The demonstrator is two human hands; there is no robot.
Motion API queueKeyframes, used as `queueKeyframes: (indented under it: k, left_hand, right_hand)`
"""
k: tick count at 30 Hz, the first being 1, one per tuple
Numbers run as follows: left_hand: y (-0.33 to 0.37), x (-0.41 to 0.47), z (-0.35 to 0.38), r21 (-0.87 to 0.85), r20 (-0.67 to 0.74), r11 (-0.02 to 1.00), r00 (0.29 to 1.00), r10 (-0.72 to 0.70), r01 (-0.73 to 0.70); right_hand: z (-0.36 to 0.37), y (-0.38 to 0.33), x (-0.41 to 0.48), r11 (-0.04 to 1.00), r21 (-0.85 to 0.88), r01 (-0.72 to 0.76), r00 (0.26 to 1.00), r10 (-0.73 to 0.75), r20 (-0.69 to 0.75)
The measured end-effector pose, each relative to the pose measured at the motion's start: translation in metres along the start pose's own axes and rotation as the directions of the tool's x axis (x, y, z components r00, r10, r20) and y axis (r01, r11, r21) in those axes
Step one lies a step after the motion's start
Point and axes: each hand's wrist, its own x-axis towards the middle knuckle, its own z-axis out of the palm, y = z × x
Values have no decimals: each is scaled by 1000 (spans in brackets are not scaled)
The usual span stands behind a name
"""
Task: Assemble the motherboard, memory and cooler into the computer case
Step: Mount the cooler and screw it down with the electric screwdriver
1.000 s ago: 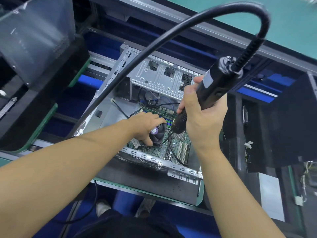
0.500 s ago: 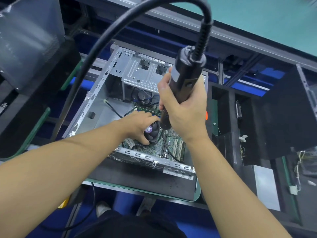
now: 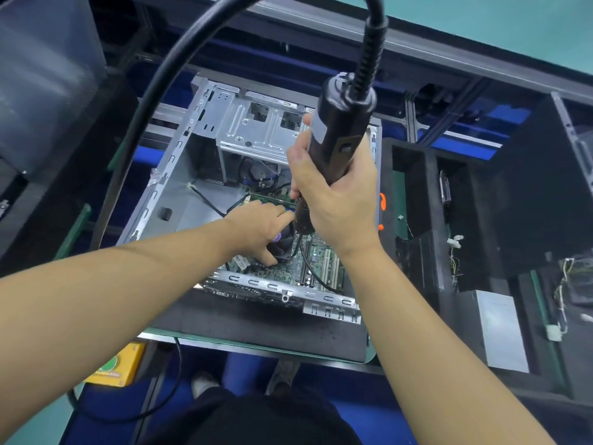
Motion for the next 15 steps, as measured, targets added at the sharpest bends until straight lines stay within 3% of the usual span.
queueKeyframes:
  k: [15]
  left_hand:
    - [-2,3,5,-61,-49,998,999,-18,15]
  right_hand:
    - [-2,7,-2,1000,-8,-2,998,1,-57]
